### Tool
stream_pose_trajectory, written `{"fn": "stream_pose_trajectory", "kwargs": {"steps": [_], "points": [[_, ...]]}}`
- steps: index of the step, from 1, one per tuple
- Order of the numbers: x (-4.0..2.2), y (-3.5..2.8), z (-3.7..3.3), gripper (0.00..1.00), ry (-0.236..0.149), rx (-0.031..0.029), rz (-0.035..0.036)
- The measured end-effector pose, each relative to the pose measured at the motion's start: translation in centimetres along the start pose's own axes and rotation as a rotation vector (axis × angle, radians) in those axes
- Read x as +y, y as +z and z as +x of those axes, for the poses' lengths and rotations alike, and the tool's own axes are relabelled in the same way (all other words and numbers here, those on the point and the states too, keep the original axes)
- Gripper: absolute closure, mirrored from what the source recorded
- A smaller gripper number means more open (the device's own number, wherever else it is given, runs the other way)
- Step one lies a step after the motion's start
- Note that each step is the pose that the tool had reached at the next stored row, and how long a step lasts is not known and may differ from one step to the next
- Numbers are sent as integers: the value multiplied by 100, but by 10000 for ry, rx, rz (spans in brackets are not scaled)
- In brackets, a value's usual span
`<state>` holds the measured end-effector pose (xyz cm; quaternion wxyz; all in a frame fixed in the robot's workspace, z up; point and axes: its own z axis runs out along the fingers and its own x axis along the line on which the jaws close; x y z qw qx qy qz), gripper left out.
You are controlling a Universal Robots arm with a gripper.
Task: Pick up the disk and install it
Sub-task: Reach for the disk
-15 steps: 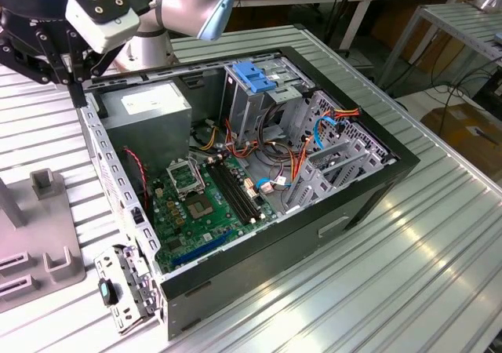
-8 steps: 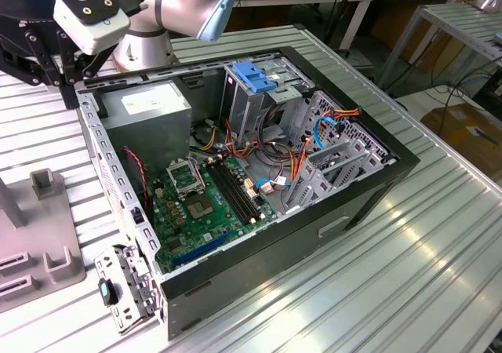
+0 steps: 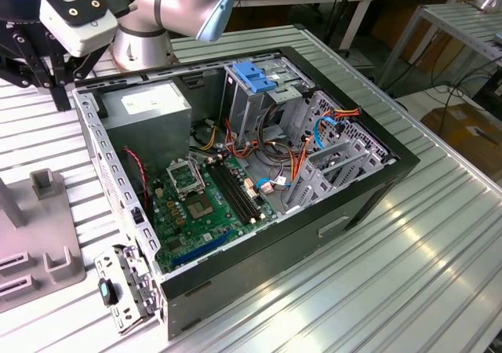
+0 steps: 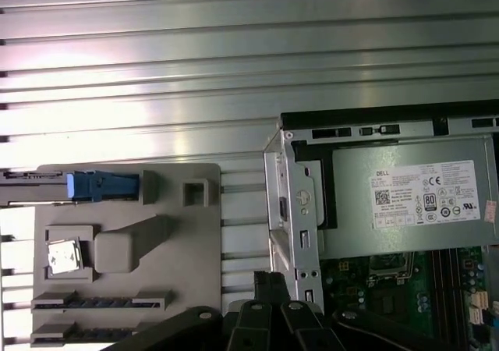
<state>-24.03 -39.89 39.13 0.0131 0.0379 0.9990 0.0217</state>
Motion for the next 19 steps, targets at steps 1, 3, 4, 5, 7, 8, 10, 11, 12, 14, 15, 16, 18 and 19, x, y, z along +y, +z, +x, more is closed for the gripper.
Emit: {"fn": "stream_pose_trajectory", "kwargs": {"steps": [1, 3, 4, 5, 7, 8, 10, 11, 12, 14, 15, 16, 18, 19], "points": [[-1, 0, 13, 89, 0, 0, -1], [-2, 0, 34, 89, 1, 0, 0], [-3, 0, 43, 89, 1, 0, 0], [-4, -1, 59, 89, 0, 0, 0], [-6, -1, 83, 89, 0, 0, 0], [-7, -1, 89, 89, 0, 0, 0], [-7, 0, 98, 89, 0, -1, -1], [-7, -1, 101, 89, -1, 0, 0], [-8, -1, 103, 89, -1, 0, 0], [-8, -1, 105, 89, 0, 0, 0], [-8, -1, 105, 89, 0, 0, 0], [-8, -1, 105, 89, 0, 0, 0], [-8, -1, 106, 89, 0, 0, 0], [-8, -1, 106, 89, 0, 0, 0]]}}
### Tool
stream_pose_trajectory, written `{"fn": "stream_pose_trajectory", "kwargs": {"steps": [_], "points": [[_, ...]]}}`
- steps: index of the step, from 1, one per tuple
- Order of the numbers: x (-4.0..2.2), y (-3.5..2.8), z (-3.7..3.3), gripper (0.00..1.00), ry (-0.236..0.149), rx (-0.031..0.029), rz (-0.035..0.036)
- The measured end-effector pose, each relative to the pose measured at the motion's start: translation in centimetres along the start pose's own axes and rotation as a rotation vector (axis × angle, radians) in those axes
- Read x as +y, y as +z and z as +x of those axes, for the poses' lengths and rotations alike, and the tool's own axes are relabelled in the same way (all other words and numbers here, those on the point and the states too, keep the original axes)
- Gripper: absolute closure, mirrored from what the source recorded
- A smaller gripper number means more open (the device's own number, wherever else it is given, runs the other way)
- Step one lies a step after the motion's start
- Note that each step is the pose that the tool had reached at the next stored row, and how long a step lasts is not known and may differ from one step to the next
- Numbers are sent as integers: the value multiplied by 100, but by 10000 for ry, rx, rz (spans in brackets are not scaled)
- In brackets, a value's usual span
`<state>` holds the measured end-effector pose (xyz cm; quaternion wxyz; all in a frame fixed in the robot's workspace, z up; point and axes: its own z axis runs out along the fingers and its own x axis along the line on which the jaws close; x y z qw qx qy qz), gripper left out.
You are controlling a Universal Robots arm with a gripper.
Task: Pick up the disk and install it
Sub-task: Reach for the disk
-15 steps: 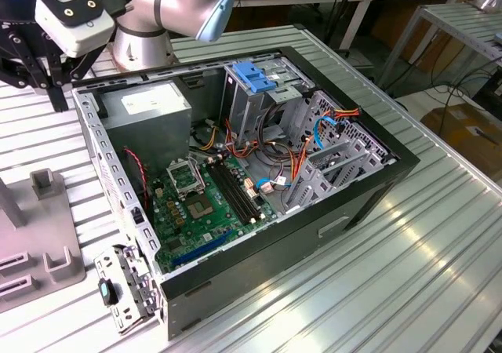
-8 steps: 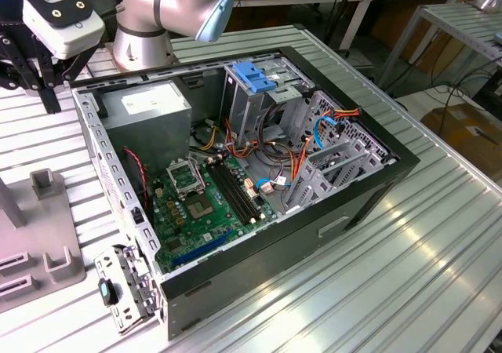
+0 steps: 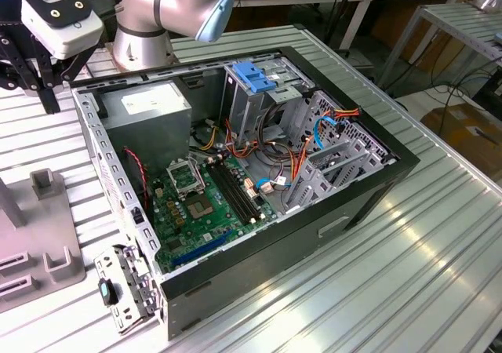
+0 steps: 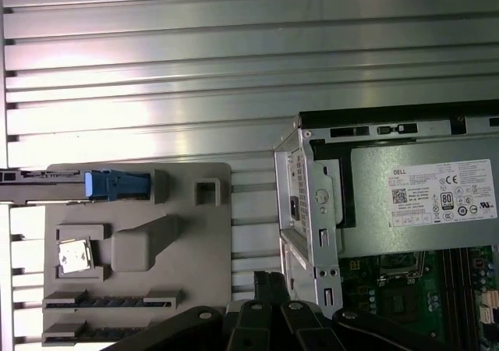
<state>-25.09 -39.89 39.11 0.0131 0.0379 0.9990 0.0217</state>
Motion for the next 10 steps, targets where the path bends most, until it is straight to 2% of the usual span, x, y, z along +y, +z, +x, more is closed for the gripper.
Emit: {"fn": "stream_pose_trajectory", "kwargs": {"steps": [6, 10], "points": [[-1, -1, 13, 89, 1, 0, 0], [-5, -2, 70, 89, -1, 0, 0]]}}
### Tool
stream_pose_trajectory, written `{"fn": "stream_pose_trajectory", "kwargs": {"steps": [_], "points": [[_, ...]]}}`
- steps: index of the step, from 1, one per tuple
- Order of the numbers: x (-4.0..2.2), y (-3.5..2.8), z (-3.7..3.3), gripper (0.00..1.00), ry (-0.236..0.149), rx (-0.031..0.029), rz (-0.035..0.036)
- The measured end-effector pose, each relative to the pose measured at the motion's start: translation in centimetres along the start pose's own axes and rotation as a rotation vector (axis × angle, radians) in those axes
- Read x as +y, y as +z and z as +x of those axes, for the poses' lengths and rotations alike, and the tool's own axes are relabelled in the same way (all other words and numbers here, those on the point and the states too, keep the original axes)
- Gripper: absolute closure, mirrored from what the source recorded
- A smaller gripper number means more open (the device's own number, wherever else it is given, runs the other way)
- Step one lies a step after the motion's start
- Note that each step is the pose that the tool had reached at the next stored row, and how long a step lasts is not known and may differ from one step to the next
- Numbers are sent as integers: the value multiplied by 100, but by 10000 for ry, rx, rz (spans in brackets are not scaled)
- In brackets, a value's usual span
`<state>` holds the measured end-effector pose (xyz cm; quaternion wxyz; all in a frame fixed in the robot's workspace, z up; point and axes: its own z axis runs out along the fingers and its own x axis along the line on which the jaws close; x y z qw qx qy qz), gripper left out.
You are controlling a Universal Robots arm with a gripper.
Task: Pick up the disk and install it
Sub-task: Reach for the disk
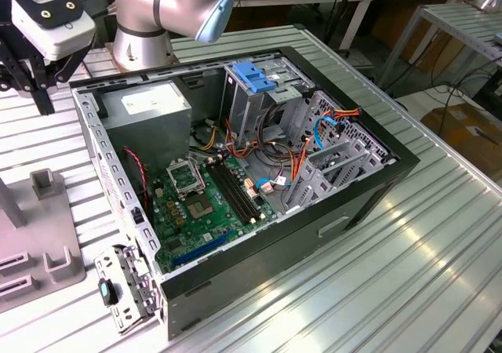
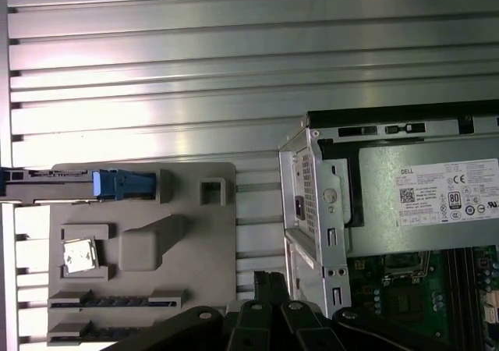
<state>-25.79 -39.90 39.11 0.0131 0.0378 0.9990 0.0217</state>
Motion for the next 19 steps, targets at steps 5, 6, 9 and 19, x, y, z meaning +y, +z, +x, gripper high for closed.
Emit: {"fn": "stream_pose_trajectory", "kwargs": {"steps": [5, 6, 9, 19], "points": [[-3, -1, 42, 89, -1, 0, 0], [-3, -1, 45, 89, 1, 0, -1], [-4, -1, 54, 89, 1, 0, -1], [-5, -2, 68, 89, 2, 0, 0]]}}
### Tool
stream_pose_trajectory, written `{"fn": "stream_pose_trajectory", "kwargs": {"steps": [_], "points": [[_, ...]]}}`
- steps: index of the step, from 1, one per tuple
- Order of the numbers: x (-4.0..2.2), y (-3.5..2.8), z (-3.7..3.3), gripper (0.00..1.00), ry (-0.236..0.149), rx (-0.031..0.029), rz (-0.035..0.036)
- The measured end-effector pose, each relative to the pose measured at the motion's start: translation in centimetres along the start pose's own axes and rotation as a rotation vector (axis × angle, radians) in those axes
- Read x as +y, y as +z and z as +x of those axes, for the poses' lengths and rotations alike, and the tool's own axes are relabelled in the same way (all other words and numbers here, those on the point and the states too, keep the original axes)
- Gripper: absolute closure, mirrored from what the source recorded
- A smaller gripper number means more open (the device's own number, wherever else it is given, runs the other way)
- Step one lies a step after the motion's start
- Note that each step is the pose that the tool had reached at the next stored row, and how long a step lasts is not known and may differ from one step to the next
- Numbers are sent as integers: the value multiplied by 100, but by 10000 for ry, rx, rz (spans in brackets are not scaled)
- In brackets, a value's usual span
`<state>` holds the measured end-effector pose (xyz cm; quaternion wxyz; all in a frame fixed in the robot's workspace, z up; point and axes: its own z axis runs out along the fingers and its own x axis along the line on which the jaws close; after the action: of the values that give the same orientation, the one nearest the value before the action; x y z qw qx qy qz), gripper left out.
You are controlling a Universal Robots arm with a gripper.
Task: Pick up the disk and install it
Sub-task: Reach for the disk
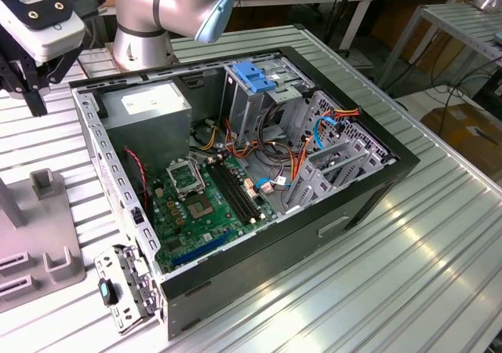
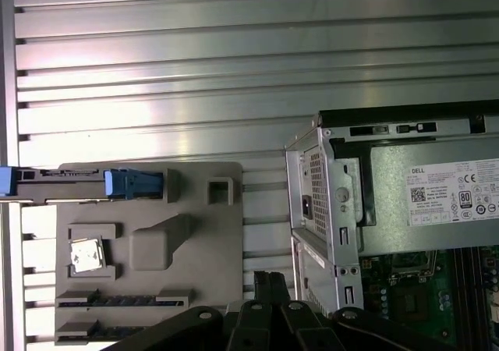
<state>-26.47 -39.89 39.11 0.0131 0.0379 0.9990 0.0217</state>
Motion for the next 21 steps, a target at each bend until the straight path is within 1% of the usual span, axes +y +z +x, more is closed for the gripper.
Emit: {"fn": "stream_pose_trajectory", "kwargs": {"steps": [4, 11, 21], "points": [[-1, 0, 19, 89, 0, 0, -1], [-6, -2, 85, 89, -1, 0, 0], [-8, -3, 110, 89, -1, 0, 0]]}}
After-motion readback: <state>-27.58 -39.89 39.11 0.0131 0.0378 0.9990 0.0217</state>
